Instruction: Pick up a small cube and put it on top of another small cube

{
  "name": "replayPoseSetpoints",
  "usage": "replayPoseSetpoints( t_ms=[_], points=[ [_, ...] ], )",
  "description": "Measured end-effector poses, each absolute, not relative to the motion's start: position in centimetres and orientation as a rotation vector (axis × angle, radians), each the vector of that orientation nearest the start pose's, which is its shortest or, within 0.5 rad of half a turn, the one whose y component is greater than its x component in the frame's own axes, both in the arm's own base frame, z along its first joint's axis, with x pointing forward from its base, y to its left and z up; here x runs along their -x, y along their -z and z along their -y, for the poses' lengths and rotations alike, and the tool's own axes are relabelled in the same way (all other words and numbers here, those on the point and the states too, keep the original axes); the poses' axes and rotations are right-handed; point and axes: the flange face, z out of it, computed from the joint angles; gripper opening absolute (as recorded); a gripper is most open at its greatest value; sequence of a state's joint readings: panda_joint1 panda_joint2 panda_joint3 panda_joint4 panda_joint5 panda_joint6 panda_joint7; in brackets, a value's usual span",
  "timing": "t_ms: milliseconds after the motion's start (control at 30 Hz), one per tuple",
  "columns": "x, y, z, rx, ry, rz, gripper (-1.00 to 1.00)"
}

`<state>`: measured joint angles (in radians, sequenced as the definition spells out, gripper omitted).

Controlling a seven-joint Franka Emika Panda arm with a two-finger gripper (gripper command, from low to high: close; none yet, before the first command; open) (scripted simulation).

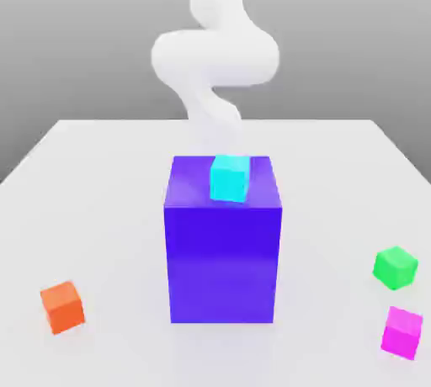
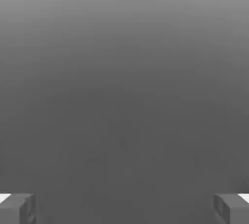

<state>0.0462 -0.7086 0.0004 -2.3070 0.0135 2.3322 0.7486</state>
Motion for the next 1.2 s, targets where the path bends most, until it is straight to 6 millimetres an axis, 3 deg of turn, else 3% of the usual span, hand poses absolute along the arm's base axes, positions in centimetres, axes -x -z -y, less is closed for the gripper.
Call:
replayPoseSetpoints(
  t_ms=[233, 467, 700, 900, 1067, 1100, 1200],
  points=[
    [-45.1, -57.0, -8.5, 2.745, 0.708, -0.626, 0.0],
    [-48.0, -44.8, -16.1, 2.916, 0.473, -0.292, 0.0],
    [-46.3, -31.9, -23.9, 3.037, 0.234, 0.1, 0.0],
    [-42.7, -20.8, -27.5, 3.102, 0.032, 0.408, 0.0],
    [-42.0, -13.7, -28.0, 3.108, 0.001, 0.459, 0.0],
    [-41.9, -13.0, -28.0, 3.108, 0.0, 0.46, -1.0],
    [-41.9, -13.0, -28.0, 3.108, 0.0, 0.46, -1.0]
  ],
)
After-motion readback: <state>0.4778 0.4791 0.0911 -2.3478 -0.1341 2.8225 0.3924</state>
